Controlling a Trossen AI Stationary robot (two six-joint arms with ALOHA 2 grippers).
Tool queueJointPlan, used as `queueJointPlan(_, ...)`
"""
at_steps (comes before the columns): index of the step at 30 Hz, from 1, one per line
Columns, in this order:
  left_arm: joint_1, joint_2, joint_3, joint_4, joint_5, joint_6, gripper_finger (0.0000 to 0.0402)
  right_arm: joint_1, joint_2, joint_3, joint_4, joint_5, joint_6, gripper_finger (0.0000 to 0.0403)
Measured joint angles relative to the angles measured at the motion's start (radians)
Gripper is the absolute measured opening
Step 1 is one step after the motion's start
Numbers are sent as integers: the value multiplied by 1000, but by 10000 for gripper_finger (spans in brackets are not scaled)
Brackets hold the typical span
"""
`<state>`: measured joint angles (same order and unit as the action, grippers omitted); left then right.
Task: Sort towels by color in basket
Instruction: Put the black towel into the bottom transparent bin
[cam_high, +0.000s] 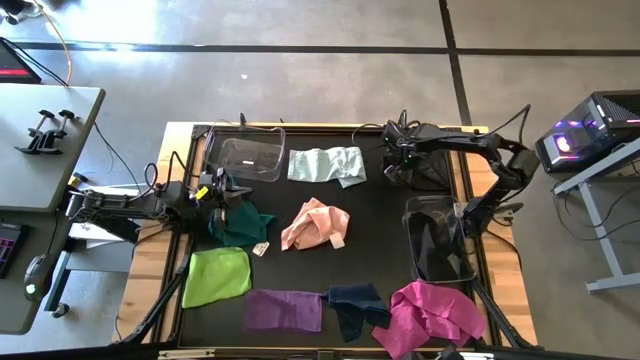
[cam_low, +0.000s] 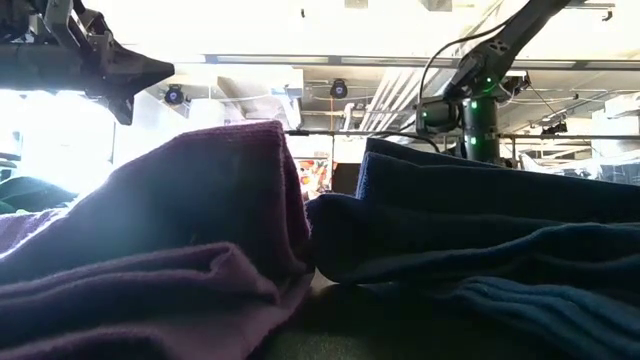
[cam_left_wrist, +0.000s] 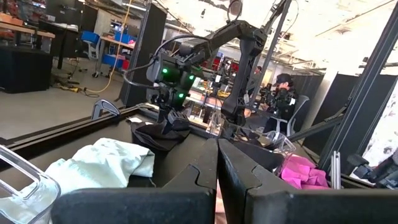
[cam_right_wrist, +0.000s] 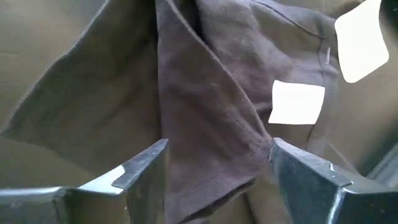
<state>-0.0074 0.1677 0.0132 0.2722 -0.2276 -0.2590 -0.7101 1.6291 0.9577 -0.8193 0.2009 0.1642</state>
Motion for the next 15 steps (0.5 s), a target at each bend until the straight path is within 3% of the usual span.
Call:
queueJointPlan(5,0,0,0,-13,0,-3,0,-36,0,0,2,-23,3,258)
queueJointPlan(15,0,0,0,-31,0,-19,0,-56,44,-48,69,-67,-11,199)
